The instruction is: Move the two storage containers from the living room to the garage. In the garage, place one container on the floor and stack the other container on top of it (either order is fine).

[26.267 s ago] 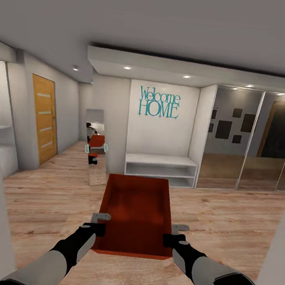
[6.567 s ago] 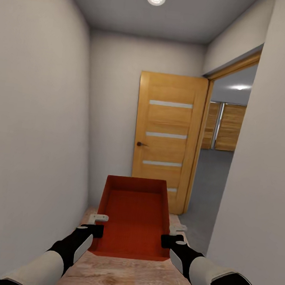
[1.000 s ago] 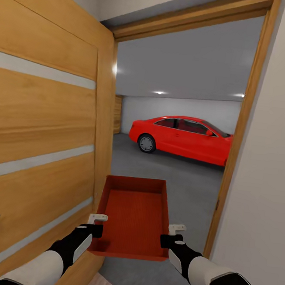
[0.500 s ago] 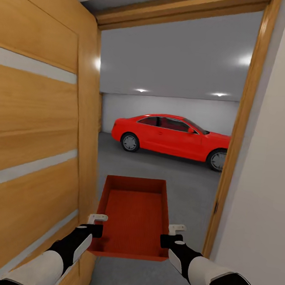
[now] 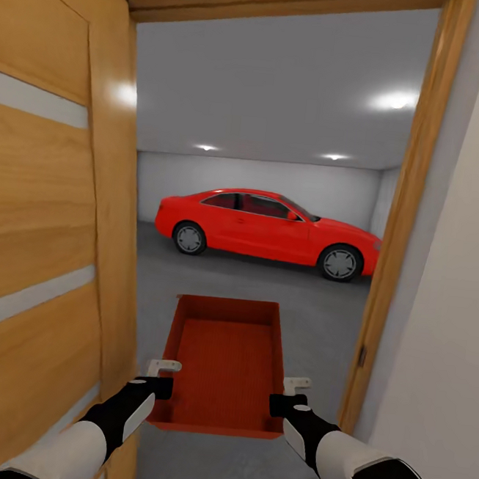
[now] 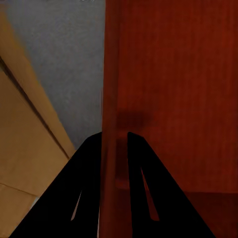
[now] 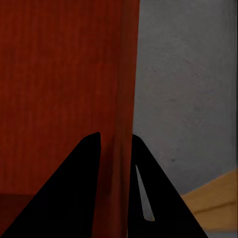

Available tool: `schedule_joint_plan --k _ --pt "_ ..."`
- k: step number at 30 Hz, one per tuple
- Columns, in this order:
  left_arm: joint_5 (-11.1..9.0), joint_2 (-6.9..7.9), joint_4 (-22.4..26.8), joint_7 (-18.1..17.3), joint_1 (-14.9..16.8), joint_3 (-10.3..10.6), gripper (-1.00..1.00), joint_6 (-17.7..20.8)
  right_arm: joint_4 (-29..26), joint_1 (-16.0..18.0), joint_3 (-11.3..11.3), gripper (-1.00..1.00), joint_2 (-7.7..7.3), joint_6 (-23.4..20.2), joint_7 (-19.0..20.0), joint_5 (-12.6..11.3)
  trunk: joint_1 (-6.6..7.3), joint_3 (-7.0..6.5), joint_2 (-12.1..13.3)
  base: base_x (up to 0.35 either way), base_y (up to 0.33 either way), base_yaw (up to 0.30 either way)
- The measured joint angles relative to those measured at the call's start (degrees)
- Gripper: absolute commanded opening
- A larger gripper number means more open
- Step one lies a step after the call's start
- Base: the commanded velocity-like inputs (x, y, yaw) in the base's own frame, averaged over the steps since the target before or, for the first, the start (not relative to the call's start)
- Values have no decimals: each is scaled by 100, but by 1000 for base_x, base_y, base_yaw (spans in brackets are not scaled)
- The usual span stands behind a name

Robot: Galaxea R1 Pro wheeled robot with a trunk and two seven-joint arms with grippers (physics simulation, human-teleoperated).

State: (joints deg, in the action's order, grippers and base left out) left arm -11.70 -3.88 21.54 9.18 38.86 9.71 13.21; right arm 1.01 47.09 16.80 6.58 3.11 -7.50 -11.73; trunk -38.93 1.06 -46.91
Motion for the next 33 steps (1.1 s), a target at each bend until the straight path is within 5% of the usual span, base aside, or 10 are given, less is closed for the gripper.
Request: schedule_joint_plan --k 18,33 --pt "-48 -2 29 39 0 59 -100 35 0 0 -15 -100 -12 -3 23 -1 0 0 0 248 231 -276" --pt "-14 -9 73 63 -1 45 -100 95 -1 1 -39 -100 -19 -13 43 -1 -2 -1 1 39 24 -22"
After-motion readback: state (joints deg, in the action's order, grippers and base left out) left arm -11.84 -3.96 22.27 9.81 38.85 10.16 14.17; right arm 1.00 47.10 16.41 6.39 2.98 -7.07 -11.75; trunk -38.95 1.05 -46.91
